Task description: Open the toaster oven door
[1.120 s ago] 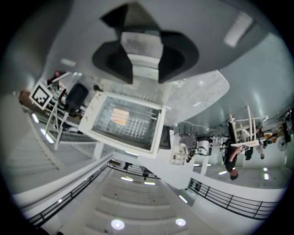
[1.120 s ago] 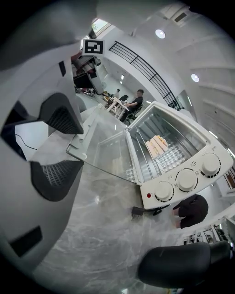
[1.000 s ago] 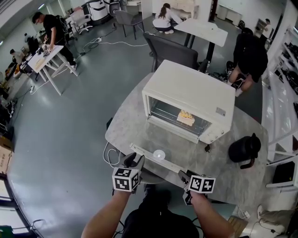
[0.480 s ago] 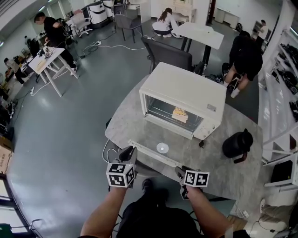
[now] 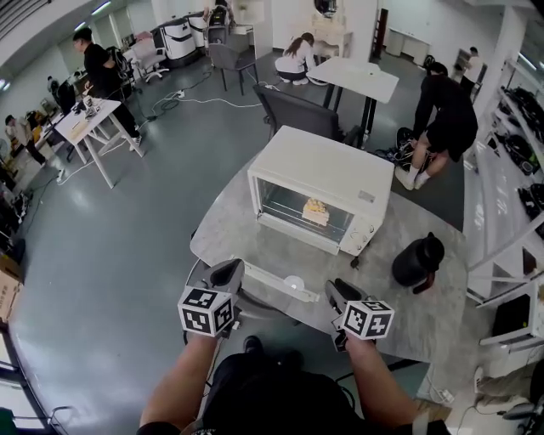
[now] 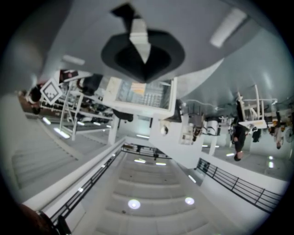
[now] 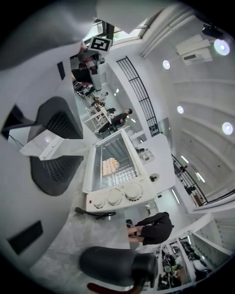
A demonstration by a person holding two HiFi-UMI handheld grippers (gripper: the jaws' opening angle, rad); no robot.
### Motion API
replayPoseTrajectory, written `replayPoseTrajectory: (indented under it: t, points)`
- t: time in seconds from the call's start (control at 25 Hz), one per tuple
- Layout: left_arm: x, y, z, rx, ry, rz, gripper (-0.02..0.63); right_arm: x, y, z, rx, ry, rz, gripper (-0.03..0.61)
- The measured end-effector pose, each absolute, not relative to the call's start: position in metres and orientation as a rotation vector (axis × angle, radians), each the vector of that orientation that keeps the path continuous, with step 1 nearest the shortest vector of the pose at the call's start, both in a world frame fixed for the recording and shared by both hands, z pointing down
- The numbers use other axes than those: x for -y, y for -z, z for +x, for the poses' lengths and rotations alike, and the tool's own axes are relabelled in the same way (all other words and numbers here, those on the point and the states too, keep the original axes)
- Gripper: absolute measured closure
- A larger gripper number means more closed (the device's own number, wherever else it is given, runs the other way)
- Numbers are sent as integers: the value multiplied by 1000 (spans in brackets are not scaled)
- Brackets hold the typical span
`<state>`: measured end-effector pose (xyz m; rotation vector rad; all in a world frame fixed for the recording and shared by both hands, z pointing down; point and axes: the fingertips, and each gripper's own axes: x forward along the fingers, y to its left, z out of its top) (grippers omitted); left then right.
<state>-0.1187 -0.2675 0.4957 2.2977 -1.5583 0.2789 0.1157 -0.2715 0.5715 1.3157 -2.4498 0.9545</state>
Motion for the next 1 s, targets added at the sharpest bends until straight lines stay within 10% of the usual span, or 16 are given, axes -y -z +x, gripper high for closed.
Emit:
replayPoseTrajectory:
  t: [0.32, 1.0]
  points:
    - [294, -462, -130, 1533, -248, 2359, 606, 287, -473, 116, 2635, -715, 1399, 583]
    - [320, -387, -164, 1514, -200, 2614, 606, 305, -379, 52, 2827, -498, 1425, 586]
